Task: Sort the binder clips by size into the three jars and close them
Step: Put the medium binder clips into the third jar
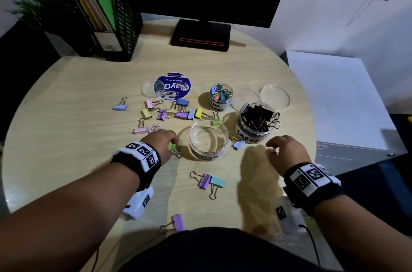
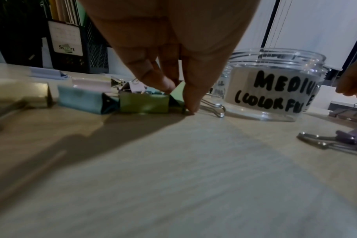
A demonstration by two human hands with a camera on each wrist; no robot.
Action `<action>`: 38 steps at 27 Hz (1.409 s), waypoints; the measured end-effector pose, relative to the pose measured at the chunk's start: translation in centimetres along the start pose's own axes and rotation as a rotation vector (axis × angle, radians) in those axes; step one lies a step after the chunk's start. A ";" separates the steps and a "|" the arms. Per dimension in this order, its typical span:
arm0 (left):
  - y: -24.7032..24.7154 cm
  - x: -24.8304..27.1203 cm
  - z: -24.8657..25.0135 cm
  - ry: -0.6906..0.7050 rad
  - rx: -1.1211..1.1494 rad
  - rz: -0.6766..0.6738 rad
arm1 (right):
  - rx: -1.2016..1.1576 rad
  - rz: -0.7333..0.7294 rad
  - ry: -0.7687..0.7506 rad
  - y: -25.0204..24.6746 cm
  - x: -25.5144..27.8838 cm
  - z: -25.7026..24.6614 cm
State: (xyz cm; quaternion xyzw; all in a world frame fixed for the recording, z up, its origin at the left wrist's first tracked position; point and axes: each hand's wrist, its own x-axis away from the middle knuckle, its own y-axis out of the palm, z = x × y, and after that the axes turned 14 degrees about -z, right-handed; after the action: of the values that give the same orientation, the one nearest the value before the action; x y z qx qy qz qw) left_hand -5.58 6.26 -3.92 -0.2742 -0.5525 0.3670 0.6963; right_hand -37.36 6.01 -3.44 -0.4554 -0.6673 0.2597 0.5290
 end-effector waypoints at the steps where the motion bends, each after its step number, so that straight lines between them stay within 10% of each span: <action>1: -0.1 0.1 0.0 -0.009 0.007 0.000 | 0.039 -0.021 0.040 0.0 -0.1 0.3; 12: -3.2 2.5 2.6 -0.030 0.640 0.345 | 0.167 -0.190 -0.193 2.3 -0.1 -1.9; 24: -1.2 3.0 5.2 0.143 0.363 0.192 | -0.159 0.039 -0.523 -0.7 1.1 -6.7; 38: 0.3 5.9 4.3 0.183 0.089 0.033 | 0.108 -0.034 -0.550 1.3 1.4 -8.2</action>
State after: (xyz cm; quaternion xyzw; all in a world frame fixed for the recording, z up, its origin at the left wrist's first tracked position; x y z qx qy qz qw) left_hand -9.10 11.13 0.21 -0.2844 -0.4653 0.3759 0.7492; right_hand -29.26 6.74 -1.38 -0.3278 -0.7784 0.4000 0.3558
